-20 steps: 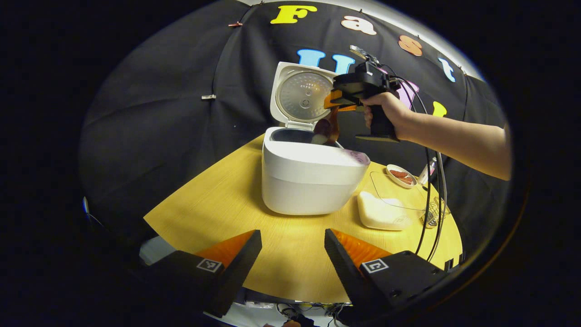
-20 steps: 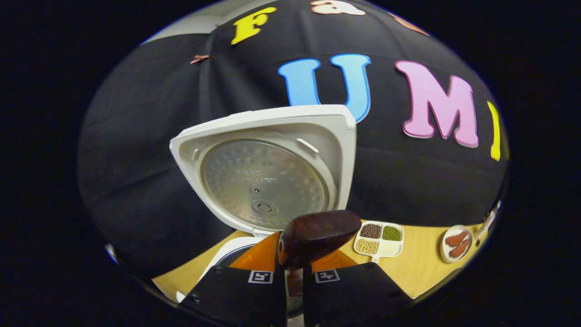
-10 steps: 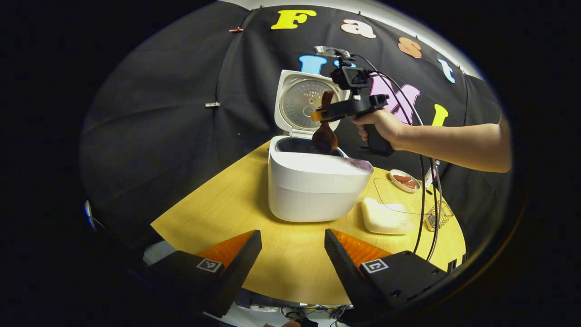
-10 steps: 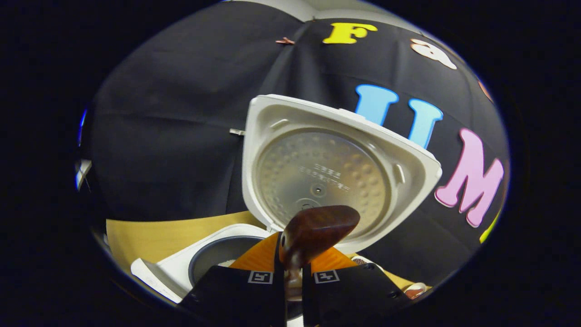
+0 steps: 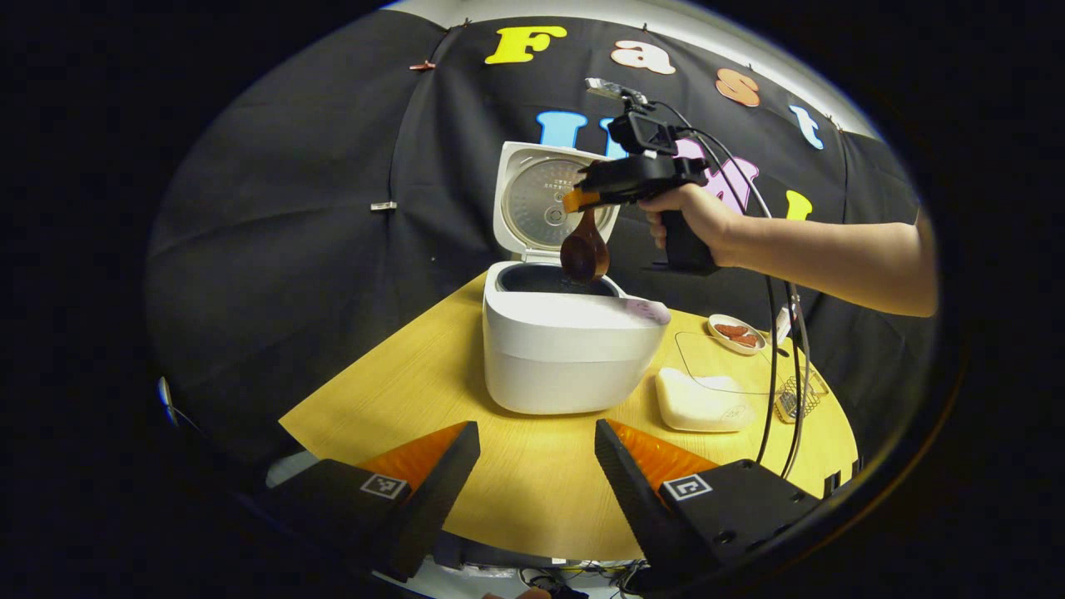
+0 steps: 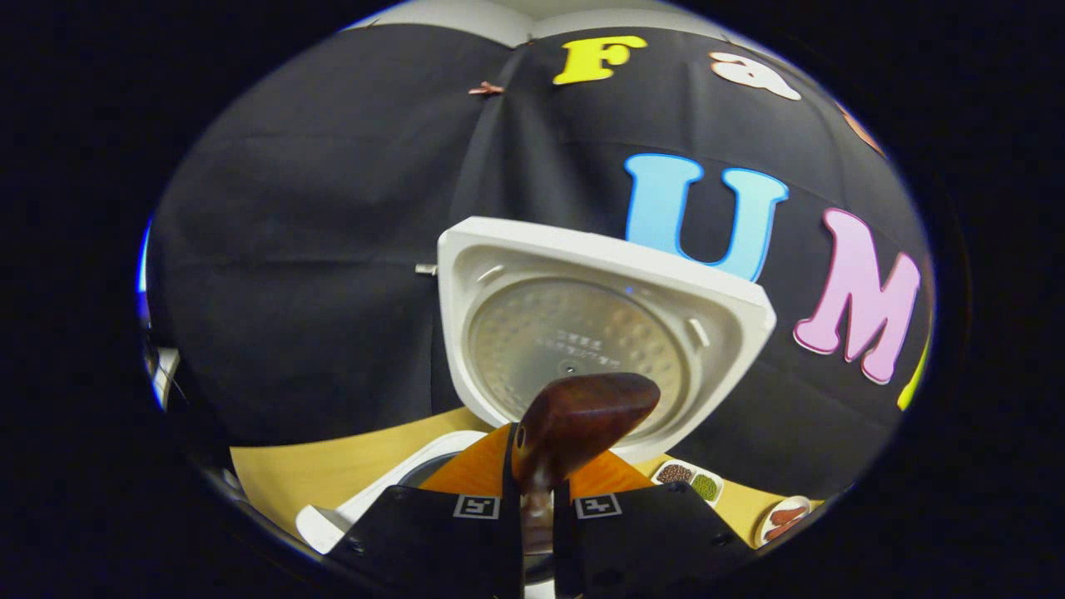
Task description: Close the left gripper, press the button to open the rice cooker; take a wooden spoon from the chopstick holder with the right hand, scoop a spoonful of rice and pour it into the rice cooker, then put the wooden spoon back into the chopstick holder.
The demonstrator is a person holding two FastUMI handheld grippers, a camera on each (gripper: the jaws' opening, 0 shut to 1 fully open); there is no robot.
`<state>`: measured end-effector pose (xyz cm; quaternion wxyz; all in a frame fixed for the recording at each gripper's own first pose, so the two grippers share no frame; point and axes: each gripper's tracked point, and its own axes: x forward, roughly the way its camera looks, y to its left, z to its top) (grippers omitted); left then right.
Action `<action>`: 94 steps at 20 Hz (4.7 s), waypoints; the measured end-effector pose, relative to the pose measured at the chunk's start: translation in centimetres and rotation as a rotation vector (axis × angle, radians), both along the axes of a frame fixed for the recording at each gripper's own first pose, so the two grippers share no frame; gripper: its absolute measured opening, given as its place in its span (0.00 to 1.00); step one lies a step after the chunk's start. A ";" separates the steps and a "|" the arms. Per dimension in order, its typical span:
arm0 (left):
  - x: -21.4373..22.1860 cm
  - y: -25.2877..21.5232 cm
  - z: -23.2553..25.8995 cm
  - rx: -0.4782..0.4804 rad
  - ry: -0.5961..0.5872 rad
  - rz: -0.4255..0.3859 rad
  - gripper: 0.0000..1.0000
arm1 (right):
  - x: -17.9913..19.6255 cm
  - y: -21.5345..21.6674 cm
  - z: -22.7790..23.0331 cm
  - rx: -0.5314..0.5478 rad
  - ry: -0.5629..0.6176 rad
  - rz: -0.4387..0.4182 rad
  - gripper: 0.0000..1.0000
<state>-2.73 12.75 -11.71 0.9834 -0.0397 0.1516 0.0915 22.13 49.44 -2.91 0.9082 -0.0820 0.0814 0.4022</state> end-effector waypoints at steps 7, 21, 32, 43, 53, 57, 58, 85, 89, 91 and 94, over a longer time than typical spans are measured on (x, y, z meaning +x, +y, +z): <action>1.1 -2.9 1.6 0.021 -0.033 -0.096 0.96 | 1.7 -13.8 4.9 0.149 0.109 -0.192 0.18; 4.6 -12.7 4.8 0.103 -0.067 -0.293 0.96 | 1.7 -44.4 2.1 0.218 0.174 -0.599 0.18; 7.8 -18.2 7.2 0.124 -0.075 -0.199 0.96 | 2.9 -59.1 -9.1 0.271 0.367 -0.804 0.18; 6.9 -16.4 8.7 0.120 -0.064 0.027 0.96 | 4.1 -58.6 -19.7 0.352 0.595 -0.807 0.18; 8.5 -14.8 14.2 0.152 -0.167 0.048 0.96 | 2.5 -59.8 -20.1 0.392 0.601 -0.851 0.58; 10.4 -13.5 19.2 0.140 -0.251 0.010 0.96 | 0.6 -62.0 -18.2 0.374 0.529 -0.908 1.00; 11.0 -13.0 20.4 0.145 -0.265 0.002 0.96 | -0.1 -62.8 -17.5 0.356 0.502 -0.930 1.00; 39.8 5.3 37.3 0.114 -0.214 -0.056 0.95 | -16.3 -61.5 -4.9 0.138 0.138 -1.038 0.99; 43.4 7.3 33.9 0.059 -0.119 -0.050 0.95 | -17.3 -59.7 -4.1 0.123 0.121 -1.013 0.99; 44.3 7.6 31.5 0.040 -0.050 -0.044 0.95 | -17.7 -59.5 -4.6 0.106 0.126 -1.005 0.99; 44.4 7.9 30.1 0.033 -0.009 -0.022 0.95 | -17.7 -58.9 -5.1 0.114 0.144 -0.996 0.99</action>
